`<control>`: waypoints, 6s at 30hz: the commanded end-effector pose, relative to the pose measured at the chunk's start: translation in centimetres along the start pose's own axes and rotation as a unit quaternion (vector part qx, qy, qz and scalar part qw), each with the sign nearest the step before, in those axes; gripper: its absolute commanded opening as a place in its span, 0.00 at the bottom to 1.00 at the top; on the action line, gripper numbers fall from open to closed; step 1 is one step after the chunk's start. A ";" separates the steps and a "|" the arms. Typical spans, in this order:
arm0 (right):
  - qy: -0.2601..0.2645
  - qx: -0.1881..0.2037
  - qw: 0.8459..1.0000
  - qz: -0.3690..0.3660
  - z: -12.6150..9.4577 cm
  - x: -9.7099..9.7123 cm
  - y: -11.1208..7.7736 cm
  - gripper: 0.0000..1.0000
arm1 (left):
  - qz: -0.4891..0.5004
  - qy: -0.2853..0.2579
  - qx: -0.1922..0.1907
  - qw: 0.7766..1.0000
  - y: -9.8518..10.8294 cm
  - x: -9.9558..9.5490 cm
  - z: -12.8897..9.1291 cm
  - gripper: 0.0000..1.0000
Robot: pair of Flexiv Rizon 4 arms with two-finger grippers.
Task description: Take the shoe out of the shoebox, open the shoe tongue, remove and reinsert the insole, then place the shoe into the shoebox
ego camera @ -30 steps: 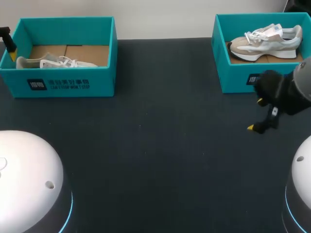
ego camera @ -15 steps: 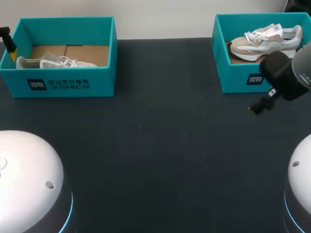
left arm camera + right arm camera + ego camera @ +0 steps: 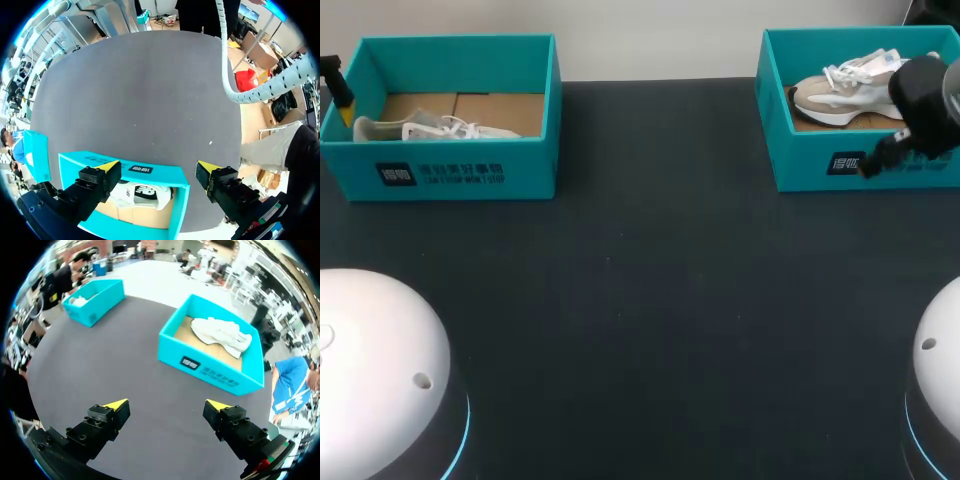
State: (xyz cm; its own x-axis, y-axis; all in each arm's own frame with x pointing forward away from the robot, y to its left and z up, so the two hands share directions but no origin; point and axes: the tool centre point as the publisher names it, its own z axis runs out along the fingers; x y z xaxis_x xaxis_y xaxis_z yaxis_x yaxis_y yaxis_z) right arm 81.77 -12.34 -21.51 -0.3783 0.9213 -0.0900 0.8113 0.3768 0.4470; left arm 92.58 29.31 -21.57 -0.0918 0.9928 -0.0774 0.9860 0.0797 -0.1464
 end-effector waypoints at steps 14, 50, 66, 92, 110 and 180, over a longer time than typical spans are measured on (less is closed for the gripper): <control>-0.002 0.033 0.972 0.234 4.3 -8.4 7.3 1.00 | 0.000 0.001 -0.002 1.000 -0.1 0.0 0.0 1.00; -0.075 0.086 0.969 0.221 14.1 -25.4 16.6 1.00 | 0.000 0.001 -0.002 1.000 -0.1 0.0 0.0 1.00; -0.117 0.158 0.950 0.243 18.4 -31.0 19.0 0.53 | 0.000 0.001 -0.002 1.000 -0.1 0.0 0.0 1.00; -0.110 0.239 0.930 0.258 25.3 -32.9 15.2 0.50 | 0.000 0.001 -0.002 1.000 -0.1 0.0 0.0 1.00; -0.125 0.262 0.927 0.236 27.3 -33.7 14.7 0.00 | 0.000 0.001 -0.002 1.000 -0.1 0.0 0.0 1.00; -0.250 0.105 0.919 0.286 -5.4 -5.5 9.8 0.00 | 0.000 0.001 -0.002 1.000 -0.1 0.0 0.0 1.00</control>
State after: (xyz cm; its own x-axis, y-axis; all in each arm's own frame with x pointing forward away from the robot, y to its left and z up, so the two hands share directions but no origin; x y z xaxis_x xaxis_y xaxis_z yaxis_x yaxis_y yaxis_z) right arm 92.38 -15.91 -11.78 0.3365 0.8850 -0.3217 0.9371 -0.3483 0.0221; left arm 92.58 29.31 -21.57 -0.0920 0.9927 -0.0775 0.9860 0.0800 -0.1464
